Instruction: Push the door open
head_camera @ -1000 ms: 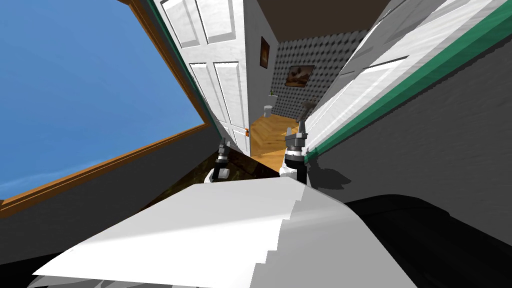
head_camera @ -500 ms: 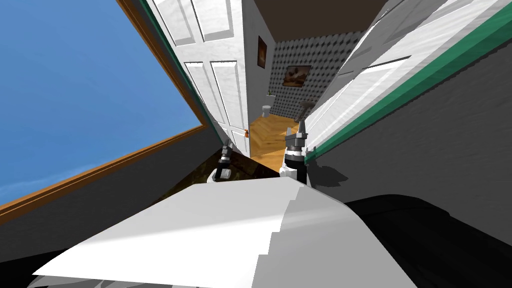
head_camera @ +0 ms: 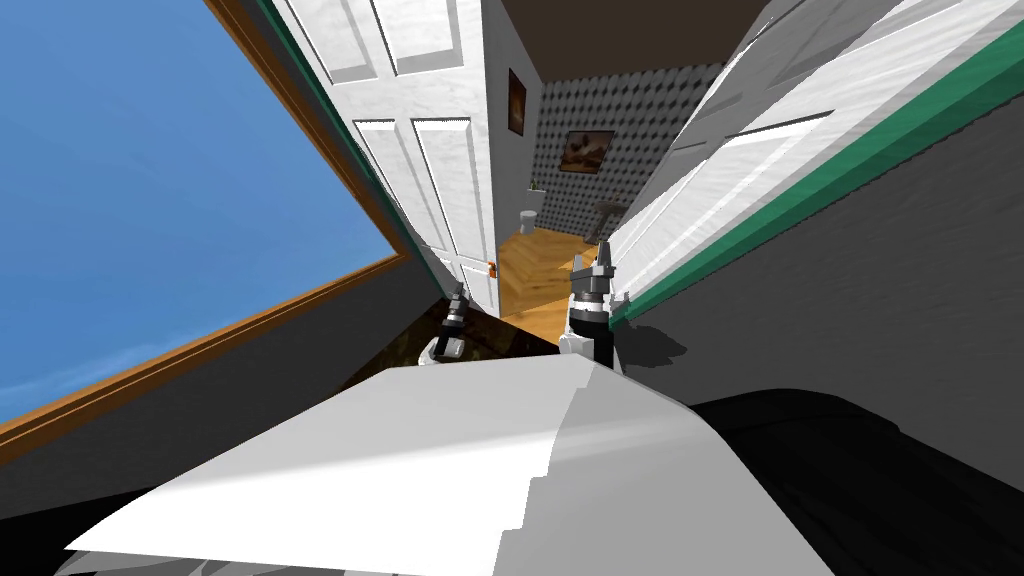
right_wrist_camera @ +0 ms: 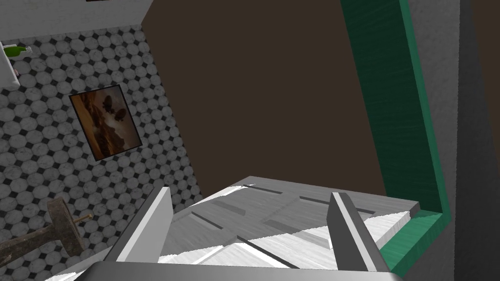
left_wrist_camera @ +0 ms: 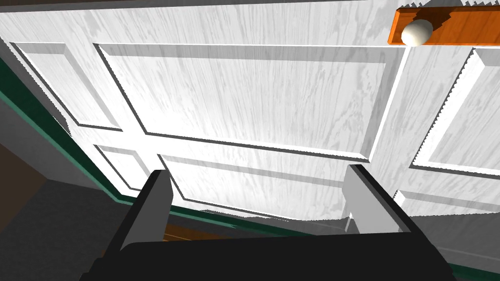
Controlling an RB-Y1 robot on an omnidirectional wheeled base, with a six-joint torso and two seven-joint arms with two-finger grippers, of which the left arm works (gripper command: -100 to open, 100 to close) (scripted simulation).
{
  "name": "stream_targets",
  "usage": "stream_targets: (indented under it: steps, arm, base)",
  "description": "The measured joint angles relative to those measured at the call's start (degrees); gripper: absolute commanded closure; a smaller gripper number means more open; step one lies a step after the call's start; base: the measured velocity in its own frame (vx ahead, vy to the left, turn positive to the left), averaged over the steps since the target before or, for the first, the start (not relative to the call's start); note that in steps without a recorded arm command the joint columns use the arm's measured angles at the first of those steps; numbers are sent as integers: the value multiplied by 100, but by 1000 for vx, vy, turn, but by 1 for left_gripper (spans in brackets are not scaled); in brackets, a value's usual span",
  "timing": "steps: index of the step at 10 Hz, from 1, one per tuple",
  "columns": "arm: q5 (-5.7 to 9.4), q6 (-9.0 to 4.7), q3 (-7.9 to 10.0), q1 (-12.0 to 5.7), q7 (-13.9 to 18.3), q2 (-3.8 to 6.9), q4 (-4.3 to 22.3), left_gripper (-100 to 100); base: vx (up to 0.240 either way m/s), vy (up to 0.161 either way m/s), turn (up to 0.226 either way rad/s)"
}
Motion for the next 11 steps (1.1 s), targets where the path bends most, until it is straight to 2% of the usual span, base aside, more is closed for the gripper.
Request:
stream_targets:
  steps: [2,6,8,9,11]
  arm:
    - [-13,-35,-41,-67,19,-9,240,-100]
    - [-29,-114,-109,-330,76,-27,889,-100]
    - [-42,-105,-156,-437,104,-41,1144,-100]
    - [-43,-170,-170,-524,124,-44,1377,-100]
    - [-63,-192,-220,-595,124,-94,1616,-100]
  base:
    - [46,37,-34]
    - [73,59,-85]
    - [74,76,-69]
    - [77,75,-79]
    - [76,72,-73]
